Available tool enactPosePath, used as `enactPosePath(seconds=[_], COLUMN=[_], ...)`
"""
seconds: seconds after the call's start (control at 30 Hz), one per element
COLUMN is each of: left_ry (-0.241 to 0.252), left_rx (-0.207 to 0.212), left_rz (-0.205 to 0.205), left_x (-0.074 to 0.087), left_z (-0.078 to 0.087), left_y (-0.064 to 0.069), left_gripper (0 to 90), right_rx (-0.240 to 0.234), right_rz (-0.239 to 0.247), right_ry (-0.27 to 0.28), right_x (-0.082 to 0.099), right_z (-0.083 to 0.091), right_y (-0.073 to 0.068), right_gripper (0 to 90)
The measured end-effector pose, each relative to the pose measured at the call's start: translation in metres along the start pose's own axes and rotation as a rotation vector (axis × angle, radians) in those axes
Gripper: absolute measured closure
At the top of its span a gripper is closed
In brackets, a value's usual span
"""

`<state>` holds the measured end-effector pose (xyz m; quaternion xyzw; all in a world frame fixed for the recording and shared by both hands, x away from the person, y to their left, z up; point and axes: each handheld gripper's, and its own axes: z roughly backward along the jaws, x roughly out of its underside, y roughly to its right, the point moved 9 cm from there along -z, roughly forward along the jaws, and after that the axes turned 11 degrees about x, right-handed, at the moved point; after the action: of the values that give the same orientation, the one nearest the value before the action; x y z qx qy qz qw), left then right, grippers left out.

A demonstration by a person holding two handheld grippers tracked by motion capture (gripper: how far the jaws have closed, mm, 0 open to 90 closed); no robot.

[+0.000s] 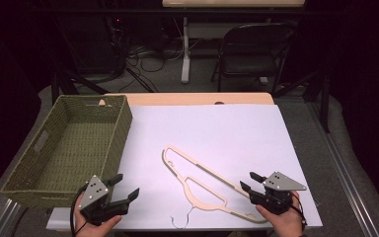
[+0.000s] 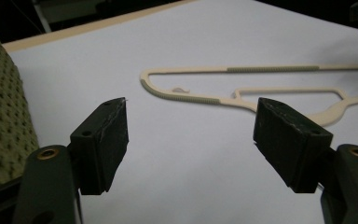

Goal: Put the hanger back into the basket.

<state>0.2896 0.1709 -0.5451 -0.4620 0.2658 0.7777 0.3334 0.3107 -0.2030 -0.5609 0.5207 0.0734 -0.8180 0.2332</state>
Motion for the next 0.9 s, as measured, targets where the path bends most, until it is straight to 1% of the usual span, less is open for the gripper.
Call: enactPosePath(seconds=[0.03,0.07,0.1,0.13,0.17,0.2,0.23,0.27,0.33,0.37,0.47,0.57,0.63,0.7,0.73,0.8,0.83,0.87,0.9], left_ry=[0.0,-0.014,-0.014,-0.024,-0.03,-0.03,-0.03,-0.03,-0.014,-0.012,-0.006,-0.016,-0.015,-0.014,-0.015,-0.018,-0.017,-0.021,-0.018], left_rx=[0.0,0.002,0.002,0.013,0.019,0.029,0.029,0.036,0.044,0.045,0.051,0.052,0.052,0.053,0.056,0.054,0.06,0.063,0.063], left_rz=[0.0,-0.019,-0.019,-0.015,-0.014,-0.013,-0.013,-0.018,-0.017,-0.018,-0.009,-0.014,-0.012,-0.012,-0.011,-0.01,-0.012,-0.013,-0.012], left_x=[0.0,0.003,0.003,0.006,0.008,0.009,0.009,0.009,0.008,0.007,0.007,0.008,0.008,0.008,0.008,0.009,0.009,0.009,0.008], left_z=[0.0,-0.005,-0.005,-0.008,-0.008,-0.009,-0.009,-0.008,-0.007,-0.007,-0.008,-0.008,-0.009,-0.009,-0.009,-0.009,-0.01,-0.01,-0.01], left_y=[0.0,0.002,0.002,0.005,0.006,0.009,0.009,0.011,0.013,0.013,0.013,0.012,0.012,0.012,0.013,0.014,0.014,0.015,0.015], left_gripper=[26.7,27.3,27.6,27.6,27.6,27.5,27.5,27.5,27.5,27.6,28.2,29.4,29.5,30.1,30.4,30.5,30.7,30.7,30.7], right_rx=[-0.01,-0.006,-0.006,-0.003,-0.009,-0.008,-0.008,0.004,-0.006,-0.009,-0.009,-0.006,-0.005,-0.015,-0.02,-0.022,-0.038,-0.04,-0.04], right_rz=[0.002,0.001,0.001,0.001,0.012,0.016,0.016,0.015,0.013,0.013,0.035,0.082,0.087,0.089,0.092,0.093,0.095,0.123,0.123], right_ry=[-0.019,-0.029,-0.029,-0.028,-0.067,-0.068,-0.068,-0.06,-0.083,-0.081,-0.108,-0.143,-0.149,-0.17,-0.194,-0.193,-0.204,-0.217,-0.217], right_x=[0.002,0.005,0.005,0.006,0.009,0.009,0.009,0.008,0.008,0.007,0.007,0.002,0.001,-0.003,-0.008,-0.011,-0.014,-0.021,-0.021], right_z=[-0.002,-0.005,-0.005,-0.007,-0.006,-0.007,-0.007,-0.008,-0.004,-0.004,-0.003,-0.003,-0.003,-0.003,-0.002,-0.002,-0.002,-0.002,-0.002], right_y=[-0.001,-0.002,-0.002,-0.003,-0.005,-0.006,-0.006,-0.007,-0.01,-0.011,-0.014,-0.015,-0.014,-0.013,-0.011,-0.011,-0.011,-0.011,-0.011], right_gripper=[53.3,53.0,53.0,52.5,50.0,49.8,49.8,48.9,48.3,47.8,47.7,47.8,47.8,47.8,48.0,48.0,48.6,50.0,50.0])
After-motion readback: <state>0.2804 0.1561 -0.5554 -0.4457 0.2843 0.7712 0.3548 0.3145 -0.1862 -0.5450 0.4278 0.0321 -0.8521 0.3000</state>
